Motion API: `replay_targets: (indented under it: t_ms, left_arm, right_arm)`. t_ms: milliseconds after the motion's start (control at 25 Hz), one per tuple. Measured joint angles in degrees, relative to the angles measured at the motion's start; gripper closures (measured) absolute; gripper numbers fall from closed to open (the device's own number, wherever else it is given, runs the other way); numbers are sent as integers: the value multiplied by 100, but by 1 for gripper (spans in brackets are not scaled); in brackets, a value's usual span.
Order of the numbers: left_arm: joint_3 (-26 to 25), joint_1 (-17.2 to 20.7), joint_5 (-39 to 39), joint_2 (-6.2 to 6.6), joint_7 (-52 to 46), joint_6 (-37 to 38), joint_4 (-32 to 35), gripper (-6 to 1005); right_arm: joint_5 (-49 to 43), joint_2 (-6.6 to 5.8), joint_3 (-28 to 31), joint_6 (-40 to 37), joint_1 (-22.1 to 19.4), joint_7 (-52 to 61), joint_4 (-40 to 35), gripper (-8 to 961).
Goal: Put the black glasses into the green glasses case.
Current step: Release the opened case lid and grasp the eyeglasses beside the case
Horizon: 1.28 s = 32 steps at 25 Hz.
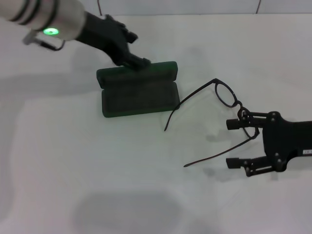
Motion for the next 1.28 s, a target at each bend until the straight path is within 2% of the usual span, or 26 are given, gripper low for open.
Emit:
replay_targets:
  t_ms: [120,240,360,480,520,560,600,680,800,920,1000,1280]
  left_arm:
    - [-612,371,-714,196,124,382,-234,305]
    - [-811,1019,-1585,393,438,719,-452,199]
    - [-856,1790,-2564,502,1201,1123,-602,199]
    - [-943,2458,-3226,524,2049,1409,-723,199]
    - [-985,2642,-3323,522,2283,1443,-778,199]
    - [-985,2642,-3323,522,2283,1443,-778,199]
    - [-1060,2953,-3406,518,2693,1516,-997,199]
    - [-1070,3112,-3361,523,2925,1595,-1237,198]
    - [-1071,3248,-3245,524,3152,1651,-1479,198]
    - [-1072,3328,-3045,487,3486,1666,-1645,198]
    - [-1044,3347,-2946,468,3582,1671,-1713,198]
    - [-1028,3227,-2498,395,3670,1720,-1748,198]
  right_arm:
    - [8,-79,12,67,25,468,-89,85]
    - [19,-189,23,209,26,1053,-318,85]
    - [-2,-301,26,370,64,1748,-624,89]
    - [-136,-465,22,454,189,2616,-858,94]
    - [-233,-538,19,457,260,2939,-916,95]
    - [-310,-604,18,458,335,3223,-961,96]
    - [-446,-686,18,455,430,3551,-992,98]
    - [-785,-844,19,453,682,4258,-1016,101]
    - [-1474,-975,16,460,1138,5301,-984,105]
    - [-2103,-979,-5,498,1572,6148,-978,109]
    - [-2577,-917,-35,533,1951,6716,-972,112]
    - [-4127,-515,-80,599,3241,8132,-383,122]
